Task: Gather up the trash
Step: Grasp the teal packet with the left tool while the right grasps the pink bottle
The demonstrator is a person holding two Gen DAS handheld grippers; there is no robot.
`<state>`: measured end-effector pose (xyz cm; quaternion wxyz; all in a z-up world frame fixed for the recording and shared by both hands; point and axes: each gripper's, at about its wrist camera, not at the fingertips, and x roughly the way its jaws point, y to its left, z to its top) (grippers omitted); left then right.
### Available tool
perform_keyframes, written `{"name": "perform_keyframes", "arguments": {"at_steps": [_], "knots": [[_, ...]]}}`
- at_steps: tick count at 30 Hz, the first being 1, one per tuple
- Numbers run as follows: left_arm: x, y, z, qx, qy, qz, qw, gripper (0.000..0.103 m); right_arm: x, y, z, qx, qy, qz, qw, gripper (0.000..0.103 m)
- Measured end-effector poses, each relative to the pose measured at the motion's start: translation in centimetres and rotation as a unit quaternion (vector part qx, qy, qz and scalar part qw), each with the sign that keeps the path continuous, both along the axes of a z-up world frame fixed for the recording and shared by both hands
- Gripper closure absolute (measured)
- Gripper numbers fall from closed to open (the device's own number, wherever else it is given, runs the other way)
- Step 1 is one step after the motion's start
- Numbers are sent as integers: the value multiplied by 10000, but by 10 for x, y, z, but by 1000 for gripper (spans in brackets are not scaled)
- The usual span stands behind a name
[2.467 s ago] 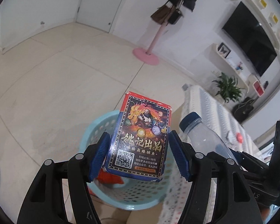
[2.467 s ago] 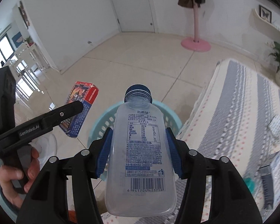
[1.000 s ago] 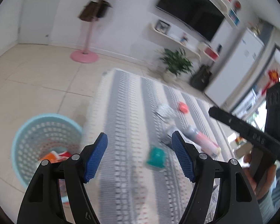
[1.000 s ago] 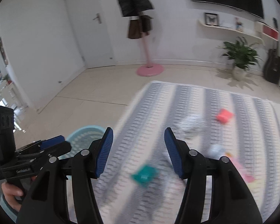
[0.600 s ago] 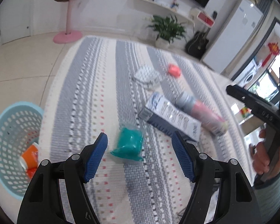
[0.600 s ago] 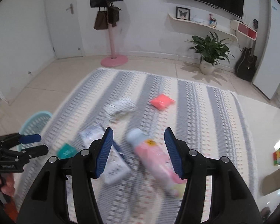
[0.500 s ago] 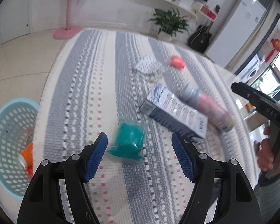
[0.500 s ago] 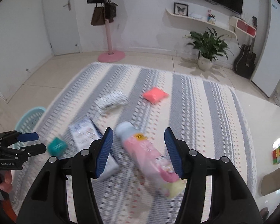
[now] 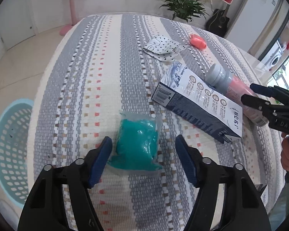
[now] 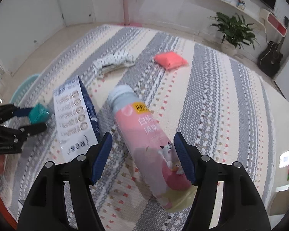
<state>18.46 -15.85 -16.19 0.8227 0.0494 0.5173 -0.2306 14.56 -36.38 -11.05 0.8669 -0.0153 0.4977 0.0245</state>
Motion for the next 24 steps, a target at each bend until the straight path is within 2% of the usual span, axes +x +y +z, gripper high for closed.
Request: {"name": "perform_keyframes", "arguments": {"at_steps": [1, 3, 6, 13, 19, 24], "knots": [[0, -1, -1, 76, -29, 37, 10000, 43, 0, -1, -2, -20, 21, -32, 10000, 40], [0, 0, 0, 203, -77, 139, 9997, 56, 1, -2, -5, -38, 104, -89, 9999, 40], [-1, 2, 2, 215, -93, 193, 9995, 65, 4, -3, -8, -14, 207, -115, 9997, 42], [-10, 10, 6, 33, -116, 117, 9999, 66, 12, 10, -22, -112, 551, -56, 9984, 56], [-22, 25, 22, -327, -338, 43, 9989, 66, 7, 7, -20, 51, 319, -424, 9986, 57], [-24, 50, 48, -652, -591, 230, 9959, 66, -7, 6, 9, 44, -80, -640, 9979, 58]]}}
